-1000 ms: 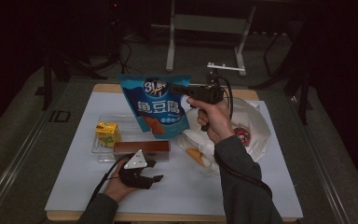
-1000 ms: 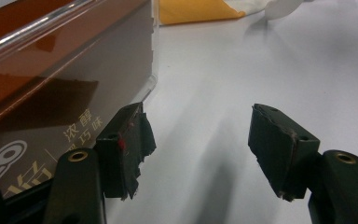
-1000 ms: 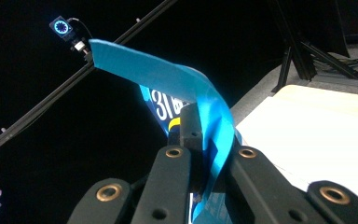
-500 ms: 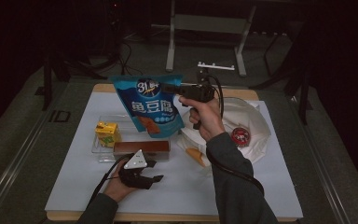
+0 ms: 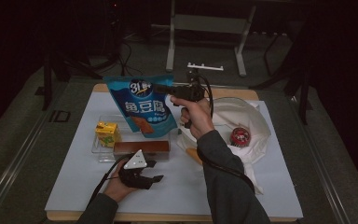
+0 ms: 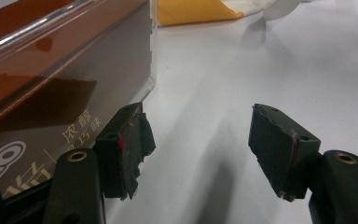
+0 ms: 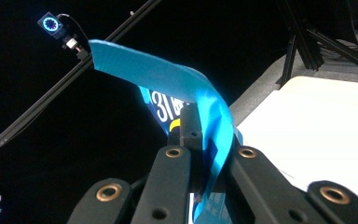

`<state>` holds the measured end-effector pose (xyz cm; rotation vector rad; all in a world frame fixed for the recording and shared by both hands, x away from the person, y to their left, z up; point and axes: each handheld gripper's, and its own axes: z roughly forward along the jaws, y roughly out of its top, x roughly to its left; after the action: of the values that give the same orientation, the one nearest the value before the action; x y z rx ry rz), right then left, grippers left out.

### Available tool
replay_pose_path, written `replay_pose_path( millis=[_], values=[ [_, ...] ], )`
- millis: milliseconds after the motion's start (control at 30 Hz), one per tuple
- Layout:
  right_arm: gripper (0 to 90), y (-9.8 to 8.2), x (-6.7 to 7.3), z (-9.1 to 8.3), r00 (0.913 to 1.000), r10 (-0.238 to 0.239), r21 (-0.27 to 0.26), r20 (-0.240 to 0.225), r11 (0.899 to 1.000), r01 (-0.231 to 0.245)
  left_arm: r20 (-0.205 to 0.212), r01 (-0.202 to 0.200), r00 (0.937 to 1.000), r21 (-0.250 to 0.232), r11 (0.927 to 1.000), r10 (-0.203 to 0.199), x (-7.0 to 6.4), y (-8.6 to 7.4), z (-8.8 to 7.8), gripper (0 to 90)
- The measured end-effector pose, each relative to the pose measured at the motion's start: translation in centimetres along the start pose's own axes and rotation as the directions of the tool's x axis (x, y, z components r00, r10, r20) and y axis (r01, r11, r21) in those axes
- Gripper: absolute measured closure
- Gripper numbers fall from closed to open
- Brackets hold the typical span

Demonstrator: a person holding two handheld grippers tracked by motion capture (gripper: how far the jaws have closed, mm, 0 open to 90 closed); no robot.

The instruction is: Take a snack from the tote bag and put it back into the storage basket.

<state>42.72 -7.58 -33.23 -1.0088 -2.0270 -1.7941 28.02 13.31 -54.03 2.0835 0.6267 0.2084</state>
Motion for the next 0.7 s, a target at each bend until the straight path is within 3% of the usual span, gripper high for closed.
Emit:
replay_pose_path(
  millis=[267,700],
  values=[
    [89.2,-0.2,-0.8,1.3,0.9996,0.028,-0.006,-0.003,1.0,-0.028,0.0,0.0,1.0,-0.002,1.0,0.0,0.0,0.0,0.0,36.2],
    [89.1,-0.9,-1.5,3.8,0.9997,0.025,0.009,0.006,1.0,-0.025,-0.001,-0.002,1.0,-0.004,1.0,0.002,-0.1,0.0,0.0,36.2]
  ],
)
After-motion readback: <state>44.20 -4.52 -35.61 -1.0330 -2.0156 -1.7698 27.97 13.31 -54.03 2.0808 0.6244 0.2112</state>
